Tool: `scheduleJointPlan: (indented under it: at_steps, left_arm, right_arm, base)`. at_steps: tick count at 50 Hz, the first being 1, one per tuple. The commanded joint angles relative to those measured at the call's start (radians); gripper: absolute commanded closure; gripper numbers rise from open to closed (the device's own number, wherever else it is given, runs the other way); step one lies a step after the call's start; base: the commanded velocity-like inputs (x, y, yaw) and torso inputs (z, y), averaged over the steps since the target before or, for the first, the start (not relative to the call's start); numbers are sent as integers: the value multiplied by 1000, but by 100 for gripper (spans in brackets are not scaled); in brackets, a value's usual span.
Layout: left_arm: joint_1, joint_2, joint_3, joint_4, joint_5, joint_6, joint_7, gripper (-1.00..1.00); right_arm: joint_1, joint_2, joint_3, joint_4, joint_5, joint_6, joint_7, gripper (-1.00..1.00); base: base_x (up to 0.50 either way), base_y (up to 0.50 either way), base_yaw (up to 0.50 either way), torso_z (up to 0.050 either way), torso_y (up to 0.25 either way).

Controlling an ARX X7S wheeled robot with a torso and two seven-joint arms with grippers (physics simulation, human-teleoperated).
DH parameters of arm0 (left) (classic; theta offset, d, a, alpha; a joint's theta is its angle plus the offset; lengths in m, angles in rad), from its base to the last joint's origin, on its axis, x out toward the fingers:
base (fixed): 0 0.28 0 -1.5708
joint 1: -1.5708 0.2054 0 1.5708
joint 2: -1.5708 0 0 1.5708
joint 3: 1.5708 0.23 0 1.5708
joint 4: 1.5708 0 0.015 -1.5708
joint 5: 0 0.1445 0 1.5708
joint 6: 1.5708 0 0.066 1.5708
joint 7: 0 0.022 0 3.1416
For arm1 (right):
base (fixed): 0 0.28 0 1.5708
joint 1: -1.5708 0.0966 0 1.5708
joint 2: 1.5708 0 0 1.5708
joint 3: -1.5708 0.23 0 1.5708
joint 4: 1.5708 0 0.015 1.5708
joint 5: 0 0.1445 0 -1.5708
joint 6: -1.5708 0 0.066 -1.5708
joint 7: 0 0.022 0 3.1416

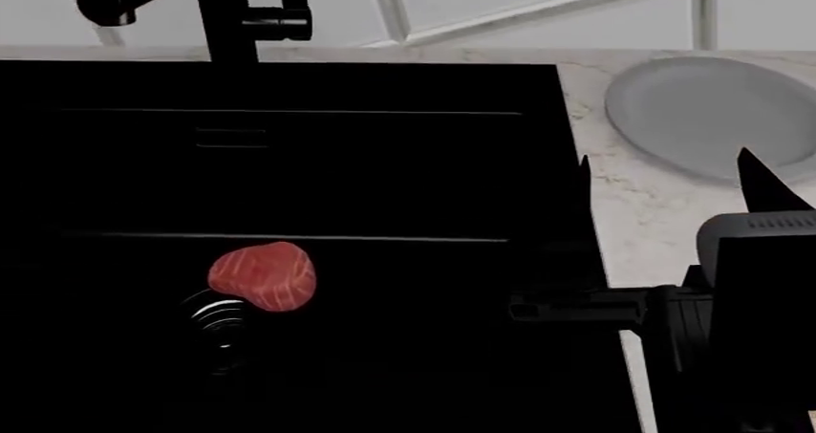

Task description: Pick the tangerine from the counter and place it in the sink

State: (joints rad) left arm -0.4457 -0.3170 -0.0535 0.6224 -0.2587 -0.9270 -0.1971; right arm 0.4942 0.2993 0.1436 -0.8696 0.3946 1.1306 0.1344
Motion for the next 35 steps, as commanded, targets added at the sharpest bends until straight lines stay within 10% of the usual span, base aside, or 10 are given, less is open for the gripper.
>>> scheduleJointPlan:
  at_steps: [1, 22, 35]
  left_arm:
    - [-5, -1, 1, 1, -5, -2, -3, -100]
    - [7, -4, 5, -12, -9, 13, -7, -100]
    - [17, -9, -3, -13, -12, 18, -12, -100]
  right_arm:
    - [4, 2, 9, -10, 14, 11, 4, -100]
    - [132, 36, 191, -166, 167, 436, 30, -100]
    - [120, 426, 418, 83, 1417, 316, 961, -100]
  base:
    - [395, 0, 0, 0, 0]
    - [56, 0, 0, 0, 1]
    - [0, 0, 0, 0, 0]
